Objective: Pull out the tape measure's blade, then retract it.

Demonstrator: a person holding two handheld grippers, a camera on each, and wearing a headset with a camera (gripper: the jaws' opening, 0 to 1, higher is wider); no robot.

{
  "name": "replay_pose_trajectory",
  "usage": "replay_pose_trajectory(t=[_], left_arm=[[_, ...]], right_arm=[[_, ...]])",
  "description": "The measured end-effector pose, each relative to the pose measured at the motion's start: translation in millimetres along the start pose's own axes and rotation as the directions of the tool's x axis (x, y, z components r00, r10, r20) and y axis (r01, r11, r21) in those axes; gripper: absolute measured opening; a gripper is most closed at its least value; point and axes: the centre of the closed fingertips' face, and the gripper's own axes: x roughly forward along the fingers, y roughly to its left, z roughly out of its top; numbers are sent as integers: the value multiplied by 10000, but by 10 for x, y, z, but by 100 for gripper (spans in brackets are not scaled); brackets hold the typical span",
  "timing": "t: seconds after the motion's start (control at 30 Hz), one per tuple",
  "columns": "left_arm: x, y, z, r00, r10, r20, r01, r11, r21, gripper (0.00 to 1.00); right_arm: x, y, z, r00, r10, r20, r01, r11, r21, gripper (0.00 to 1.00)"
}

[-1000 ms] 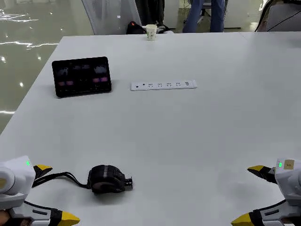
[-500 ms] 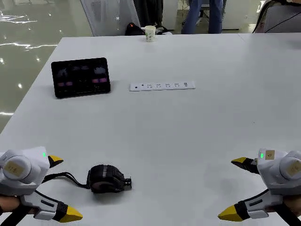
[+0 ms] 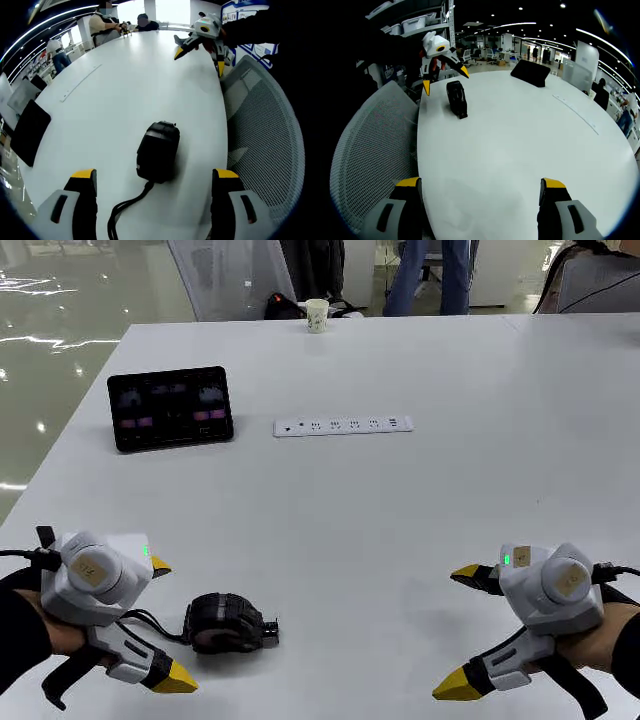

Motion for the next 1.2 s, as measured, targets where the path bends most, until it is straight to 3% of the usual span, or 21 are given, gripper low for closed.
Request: replay_pose_trajectory(t=[0.23, 0.37, 0.5, 0.6, 0.7, 0.77, 0.93, 1.0, 1.03, 1.07, 1.13, 1.2], left_arm=[[113, 42, 137, 9991, -344, -236, 357, 9978, 554, 81], [213, -3, 159, 9964, -586, -619, 648, 9926, 1032, 75], [300, -75, 169, 9918, -954, -849, 1056, 9866, 1241, 62], [367, -79, 208, 9919, -955, -842, 1086, 9799, 1673, 58], [391, -63, 235, 9915, -983, -851, 1119, 9784, 1737, 52], [396, -40, 293, 9942, -890, -602, 993, 9751, 1982, 48], [409, -42, 311, 9924, -1038, -663, 1150, 9738, 1960, 45], [431, -54, 296, 9911, -1116, -730, 1242, 9717, 2007, 43], [442, -87, 289, 9891, -1262, -759, 1391, 9697, 2006, 40], [438, -195, 261, 9788, -1834, -909, 1977, 9623, 1866, 33], [509, -167, 298, 9870, -1406, -781, 1537, 9674, 2014, 32], [526, -171, 293, 9880, -1332, -777, 1468, 9666, 2101, 32]], right_arm=[[162, -2, 124, 9995, 307, -116, -312, 9987, -396, 94], [293, 7, 223, 9986, 528, -79, -532, 9972, -520, 93], [394, 53, 351, 9968, 795, 23, -792, 9947, -654, 90], [483, 73, 474, 9949, 994, 183, -977, 9920, -795, 88], [564, 64, 569, 9940, 1061, 247, -1036, 9909, -859, 85], [605, 70, 623, 9925, 1187, 286, -1159, 9895, -858, 82], [738, 91, 765, 9899, 1369, 360, -1329, 9864, -965, 80], [804, 130, 831, 9863, 1570, 506, -1509, 9827, -1077, 74], [844, 171, 879, 9828, 1731, 647, -1653, 9800, -1110, 69], [878, 197, 891, 9808, 1844, 633, -1769, 9782, -1092, 65], [981, 251, 904, 9776, 2041, 511, -1972, 9735, -1162, 58], [1083, 290, 912, 9760, 2146, 367, -2089, 9704, -1211, 57]])
